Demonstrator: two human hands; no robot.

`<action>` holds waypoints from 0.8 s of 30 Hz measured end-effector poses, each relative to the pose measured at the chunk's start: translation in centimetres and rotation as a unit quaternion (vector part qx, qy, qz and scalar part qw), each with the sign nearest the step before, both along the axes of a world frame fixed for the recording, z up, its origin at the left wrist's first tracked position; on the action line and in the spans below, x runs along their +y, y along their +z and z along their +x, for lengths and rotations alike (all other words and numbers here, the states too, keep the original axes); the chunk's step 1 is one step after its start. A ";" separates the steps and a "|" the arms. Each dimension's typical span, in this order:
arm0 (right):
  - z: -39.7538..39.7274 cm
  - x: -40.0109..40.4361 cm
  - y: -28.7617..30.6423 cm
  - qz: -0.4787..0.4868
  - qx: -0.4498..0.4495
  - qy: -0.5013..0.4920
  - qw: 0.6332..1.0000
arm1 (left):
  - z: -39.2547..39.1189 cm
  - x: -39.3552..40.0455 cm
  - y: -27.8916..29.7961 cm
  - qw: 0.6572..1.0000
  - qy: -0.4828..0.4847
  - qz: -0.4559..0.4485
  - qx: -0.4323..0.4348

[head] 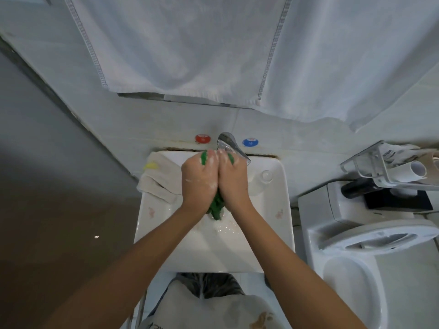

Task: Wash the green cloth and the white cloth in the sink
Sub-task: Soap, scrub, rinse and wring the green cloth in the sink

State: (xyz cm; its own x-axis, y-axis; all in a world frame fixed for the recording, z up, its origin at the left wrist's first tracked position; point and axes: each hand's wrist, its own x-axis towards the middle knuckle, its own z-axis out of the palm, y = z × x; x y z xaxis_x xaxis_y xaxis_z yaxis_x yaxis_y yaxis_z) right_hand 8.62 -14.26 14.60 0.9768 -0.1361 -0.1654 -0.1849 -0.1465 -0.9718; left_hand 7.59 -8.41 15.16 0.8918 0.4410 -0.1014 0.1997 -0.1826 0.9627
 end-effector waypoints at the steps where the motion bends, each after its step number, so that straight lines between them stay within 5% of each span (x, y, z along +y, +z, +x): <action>1: -0.8 0.1 0.2 -0.004 0.006 0.018 1.000 | 0.7 0.5 0.0 1.000 0.013 -0.005 0.017; 7: -0.5 -2.1 0.8 -0.014 0.016 0.104 0.994 | 0.1 1.9 -0.2 0.996 -0.086 -0.029 0.009; 11: -0.1 -5.7 1.9 0.010 0.037 0.125 0.991 | 0.8 5.4 -0.1 0.988 -0.151 0.021 0.007; 15: 0.4 -8.5 2.0 -0.059 0.082 0.259 0.960 | 1.3 8.0 1.1 0.968 -0.237 0.085 0.016; 21: 1.8 -10.3 2.4 -0.221 0.120 0.346 0.904 | 1.4 10.2 2.0 0.887 -0.412 0.178 0.110; 24: 2.4 -10.8 2.1 -0.267 0.123 0.372 0.880 | 1.0 10.2 1.5 0.814 -0.457 0.319 0.165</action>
